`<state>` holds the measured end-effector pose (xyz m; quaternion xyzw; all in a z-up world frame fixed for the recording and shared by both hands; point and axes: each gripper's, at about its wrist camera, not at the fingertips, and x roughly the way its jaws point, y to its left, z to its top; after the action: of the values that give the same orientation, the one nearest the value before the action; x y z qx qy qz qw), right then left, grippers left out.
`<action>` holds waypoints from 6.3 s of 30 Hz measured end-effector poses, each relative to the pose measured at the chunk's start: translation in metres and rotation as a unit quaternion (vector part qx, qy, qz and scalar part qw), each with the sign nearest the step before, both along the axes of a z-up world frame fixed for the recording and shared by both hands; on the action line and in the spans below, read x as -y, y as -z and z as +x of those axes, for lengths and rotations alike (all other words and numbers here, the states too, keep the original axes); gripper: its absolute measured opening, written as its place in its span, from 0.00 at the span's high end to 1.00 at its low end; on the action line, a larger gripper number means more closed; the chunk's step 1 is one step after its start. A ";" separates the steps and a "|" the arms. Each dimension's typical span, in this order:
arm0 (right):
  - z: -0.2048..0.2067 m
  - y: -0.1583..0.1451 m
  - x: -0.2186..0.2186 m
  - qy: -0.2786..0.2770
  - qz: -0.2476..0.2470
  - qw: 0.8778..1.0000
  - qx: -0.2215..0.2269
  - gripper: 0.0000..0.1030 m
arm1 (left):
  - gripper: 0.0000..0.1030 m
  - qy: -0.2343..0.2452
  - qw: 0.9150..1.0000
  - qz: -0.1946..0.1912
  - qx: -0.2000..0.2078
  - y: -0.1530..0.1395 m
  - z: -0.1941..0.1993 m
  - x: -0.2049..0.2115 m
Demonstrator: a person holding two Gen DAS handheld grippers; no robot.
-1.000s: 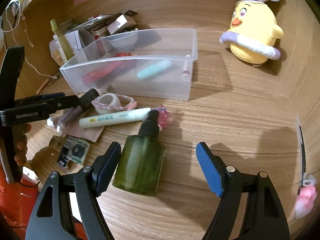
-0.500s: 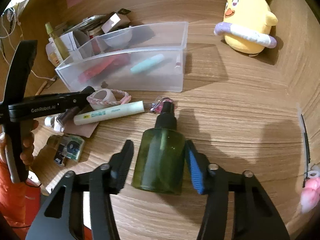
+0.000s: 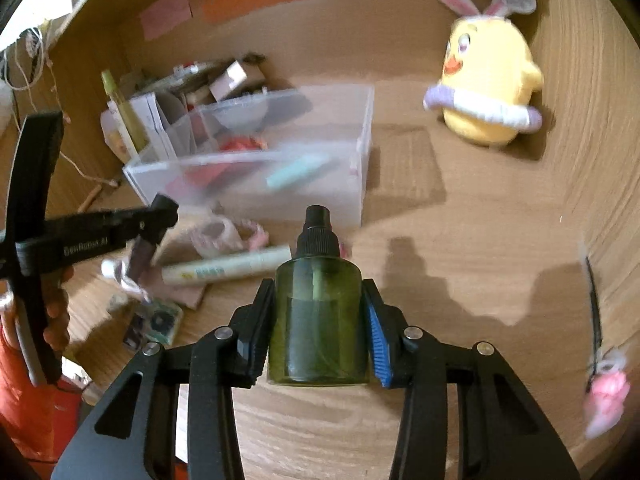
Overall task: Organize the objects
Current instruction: 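Grasp the purple tube with the left tool while the right tool grasps the green spray bottle, then lower the green spray bottle into the box with the right tool and open it, then withdraw both tools from the box toward the items on the desk, then grasp the pale green cream tube with the left tool and lift it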
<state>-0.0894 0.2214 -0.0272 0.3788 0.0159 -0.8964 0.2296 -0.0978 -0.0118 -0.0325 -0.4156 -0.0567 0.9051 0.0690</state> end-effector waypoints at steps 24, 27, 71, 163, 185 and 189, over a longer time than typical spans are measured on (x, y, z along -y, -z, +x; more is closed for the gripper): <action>-0.056 -0.067 0.033 -0.016 -0.031 0.995 -0.097 0.63 | 0.75 -0.037 0.993 0.009 -0.115 -0.084 0.008 0.019; -0.067 -0.070 0.037 -0.016 -0.028 0.994 -0.103 0.63 | 0.75 -0.040 0.992 0.013 -0.118 -0.090 0.000 0.020; -0.131 -0.013 0.087 -0.047 0.055 0.997 -0.030 0.63 | 0.68 -0.020 0.999 0.028 -0.018 -0.022 -0.079 0.011; -0.035 0.022 0.000 -0.019 0.046 0.999 0.007 0.76 | 0.74 0.135 0.988 -0.038 0.071 0.018 -0.002 -0.082; -0.024 0.007 -0.021 0.000 0.025 1.000 -0.006 0.76 | 0.86 0.180 0.980 -0.072 0.041 0.022 -0.005 -0.123; -0.023 -0.001 -0.019 -0.003 0.021 1.000 -0.017 0.76 | 0.86 0.167 0.984 -0.061 0.023 0.011 0.000 -0.114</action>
<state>-0.1127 0.2405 -0.0264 0.3683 0.0396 -0.9015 0.2236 -0.0975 0.1023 -0.0438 -0.4430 0.0675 0.8731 0.1921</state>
